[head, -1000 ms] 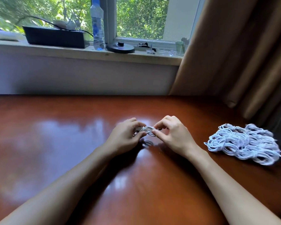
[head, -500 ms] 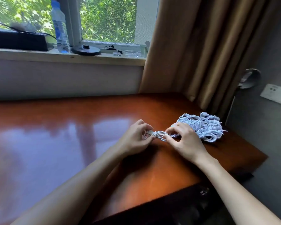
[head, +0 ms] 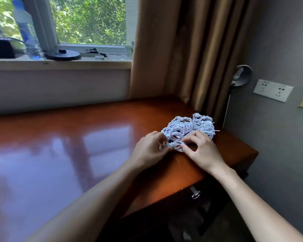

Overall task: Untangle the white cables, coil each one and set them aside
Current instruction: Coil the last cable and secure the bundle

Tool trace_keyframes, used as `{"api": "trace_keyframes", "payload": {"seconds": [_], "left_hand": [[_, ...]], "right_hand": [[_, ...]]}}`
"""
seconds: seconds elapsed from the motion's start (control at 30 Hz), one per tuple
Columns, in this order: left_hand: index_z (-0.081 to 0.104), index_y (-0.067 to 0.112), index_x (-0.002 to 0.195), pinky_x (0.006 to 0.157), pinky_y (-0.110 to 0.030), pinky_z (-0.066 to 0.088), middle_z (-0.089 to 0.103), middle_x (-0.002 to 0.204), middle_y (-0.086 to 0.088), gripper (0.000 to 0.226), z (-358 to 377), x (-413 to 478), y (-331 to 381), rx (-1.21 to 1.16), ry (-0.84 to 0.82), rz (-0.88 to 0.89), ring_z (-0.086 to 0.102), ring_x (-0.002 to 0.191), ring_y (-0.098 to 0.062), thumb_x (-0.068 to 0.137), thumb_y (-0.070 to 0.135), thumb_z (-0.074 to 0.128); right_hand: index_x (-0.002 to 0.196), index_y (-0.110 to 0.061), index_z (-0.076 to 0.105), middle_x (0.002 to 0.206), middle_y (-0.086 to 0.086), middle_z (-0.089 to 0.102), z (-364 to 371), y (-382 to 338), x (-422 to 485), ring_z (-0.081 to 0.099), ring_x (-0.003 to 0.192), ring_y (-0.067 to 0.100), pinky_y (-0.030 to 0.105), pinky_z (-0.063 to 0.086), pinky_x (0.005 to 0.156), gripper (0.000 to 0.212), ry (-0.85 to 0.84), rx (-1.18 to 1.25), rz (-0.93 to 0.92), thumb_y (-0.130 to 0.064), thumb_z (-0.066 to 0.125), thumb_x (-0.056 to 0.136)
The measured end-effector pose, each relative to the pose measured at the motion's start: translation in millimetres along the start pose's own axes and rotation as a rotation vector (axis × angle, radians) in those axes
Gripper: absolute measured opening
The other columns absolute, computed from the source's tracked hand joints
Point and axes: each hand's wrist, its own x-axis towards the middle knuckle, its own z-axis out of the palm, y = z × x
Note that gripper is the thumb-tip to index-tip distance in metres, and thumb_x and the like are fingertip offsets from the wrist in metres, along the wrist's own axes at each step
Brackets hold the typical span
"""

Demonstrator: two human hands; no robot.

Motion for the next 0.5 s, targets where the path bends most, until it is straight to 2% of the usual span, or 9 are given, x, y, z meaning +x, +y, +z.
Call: {"api": "trace_keyframes", "payload": {"seconds": [0.2, 0.37, 0.5], "left_hand": [[0.068, 0.027, 0.1, 0.076, -0.039, 0.051, 0.052, 0.102, 0.005, 0.027, 11.8, 6.1, 8.1, 0.039, 0.072, -0.012, 0.057, 0.089, -0.017, 0.083, 0.046, 0.076], [0.071, 0.025, 0.102, 0.081, -0.042, 0.049, 0.055, 0.099, 0.003, 0.029, 18.4, 14.8, 15.2, 0.112, 0.08, 0.0, 0.055, 0.096, -0.021, 0.082, 0.046, 0.077], [0.07, 0.025, 0.105, 0.082, -0.045, 0.049, 0.055, 0.1, 0.003, 0.029, 22.3, 17.2, 16.6, 0.132, 0.076, 0.008, 0.055, 0.097, -0.023, 0.087, 0.047, 0.072]], "right_hand": [[0.094, -0.022, 0.076, 0.095, -0.006, 0.062, 1.5, 10.8, 1.2, 0.058, 0.095, 0.019, 0.034, 0.047, 0.09, 0.01, 0.071, -0.053, 0.028, -0.026, 0.079, 0.084], [0.094, -0.022, 0.076, 0.095, -0.005, 0.061, -1.5, 18.9, 1.9, 0.058, 0.095, 0.021, 0.038, 0.05, 0.091, 0.011, 0.089, -0.063, 0.044, -0.025, 0.079, 0.083], [0.103, -0.021, 0.075, 0.097, -0.005, 0.061, -3.4, 22.8, 1.2, 0.059, 0.097, 0.022, 0.041, 0.05, 0.092, 0.021, 0.077, -0.049, 0.051, -0.028, 0.079, 0.084]]}}
